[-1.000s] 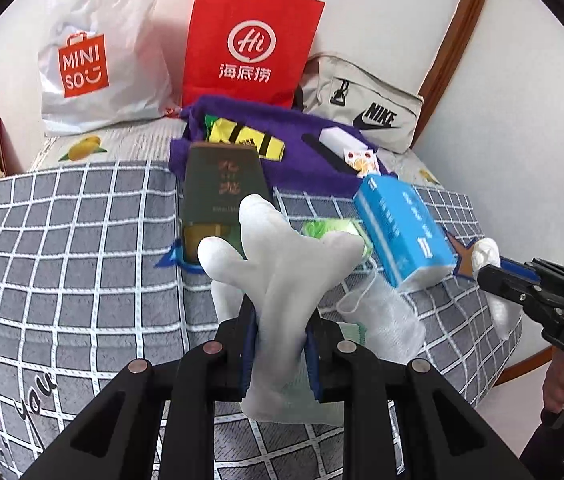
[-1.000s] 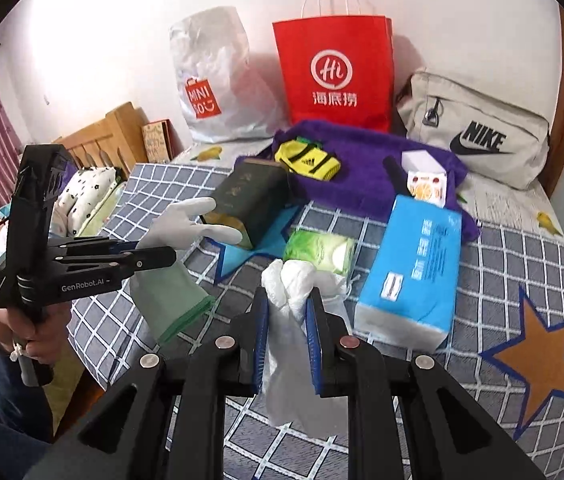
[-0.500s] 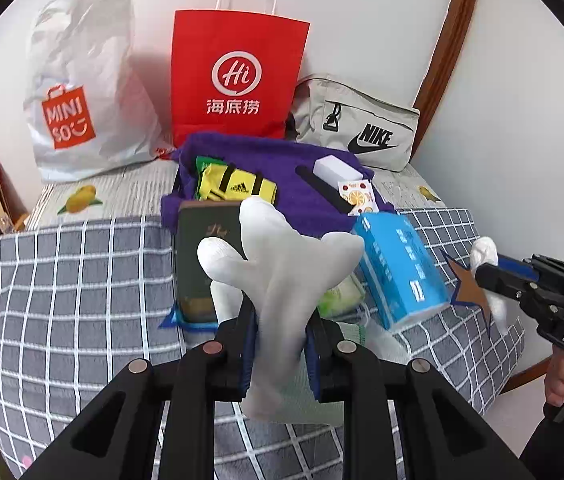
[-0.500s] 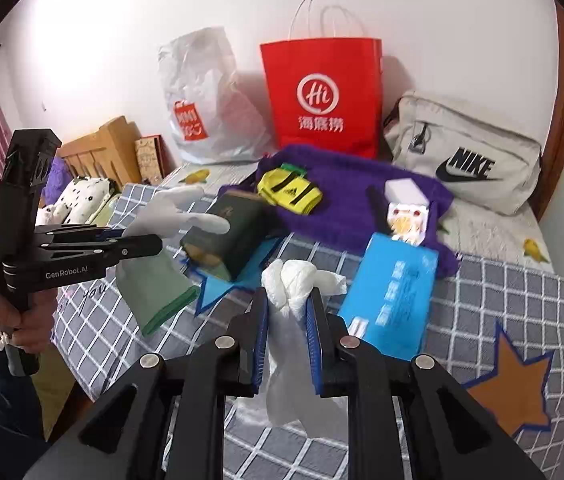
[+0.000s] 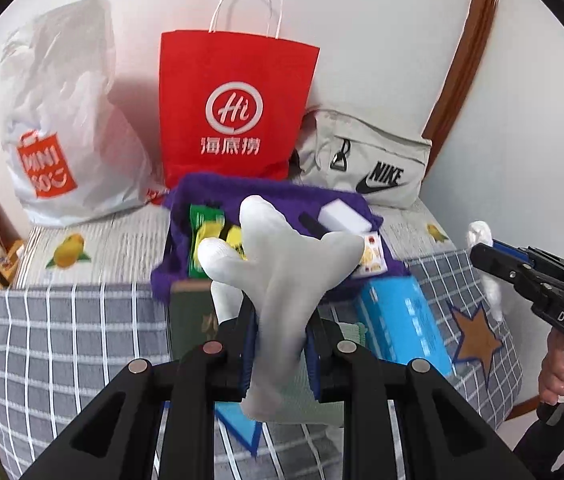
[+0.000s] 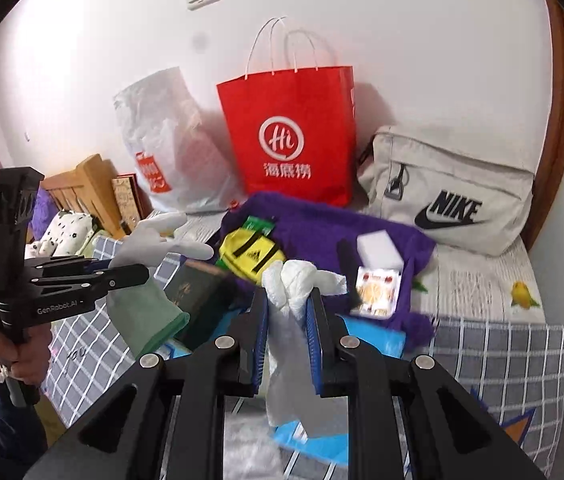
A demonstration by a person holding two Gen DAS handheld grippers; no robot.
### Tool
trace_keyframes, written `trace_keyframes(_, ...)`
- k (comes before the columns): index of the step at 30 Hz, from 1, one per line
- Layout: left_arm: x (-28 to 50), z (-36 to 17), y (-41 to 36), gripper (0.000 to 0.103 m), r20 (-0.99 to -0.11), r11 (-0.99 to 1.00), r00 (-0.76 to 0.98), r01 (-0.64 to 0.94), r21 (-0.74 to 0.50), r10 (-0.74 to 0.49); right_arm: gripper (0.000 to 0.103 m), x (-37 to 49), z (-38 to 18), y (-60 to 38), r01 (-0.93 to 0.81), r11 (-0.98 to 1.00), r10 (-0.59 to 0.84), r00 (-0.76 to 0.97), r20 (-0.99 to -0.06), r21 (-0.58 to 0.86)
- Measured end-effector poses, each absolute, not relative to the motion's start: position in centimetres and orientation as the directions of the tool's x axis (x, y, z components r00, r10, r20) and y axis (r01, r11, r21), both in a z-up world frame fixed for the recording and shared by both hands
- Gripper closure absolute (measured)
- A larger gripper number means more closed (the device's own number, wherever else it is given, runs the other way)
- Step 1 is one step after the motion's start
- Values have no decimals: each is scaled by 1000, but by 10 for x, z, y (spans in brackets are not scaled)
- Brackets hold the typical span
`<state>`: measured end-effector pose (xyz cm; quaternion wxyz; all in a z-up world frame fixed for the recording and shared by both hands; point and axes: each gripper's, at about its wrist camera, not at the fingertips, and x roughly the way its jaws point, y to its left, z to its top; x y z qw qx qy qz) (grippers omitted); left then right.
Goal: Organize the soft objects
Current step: 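Carry the white glove toward the purple towel with the left tool while the right tool carries the tissue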
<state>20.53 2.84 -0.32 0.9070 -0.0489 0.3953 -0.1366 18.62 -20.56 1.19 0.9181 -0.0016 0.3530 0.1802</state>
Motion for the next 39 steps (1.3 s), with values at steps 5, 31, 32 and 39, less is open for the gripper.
trace_keyframes(5, 242, -2, 29, 83, -708, 962, 652, 182, -202, -272, 84, 228, 7, -203, -338, 931, 341, 670, -660, 138)
trace_keyframes(31, 372, -72, 25, 82, -787, 965, 560, 115, -235, -259, 84, 361, -71, -186, -362, 923, 314, 518, -796, 128)
trace_keyframes(32, 375, -76, 25, 82, -792, 966, 554, 112, -234, -256, 84, 363, -76, -186, -361, 925, 304, 511, -804, 120)
trace_keyframes(39, 382, -88, 30, 82, -804, 964, 534, 100, -246, -261, 84, 375, -101, -190, -346, 930, 282, 455, -844, 124)
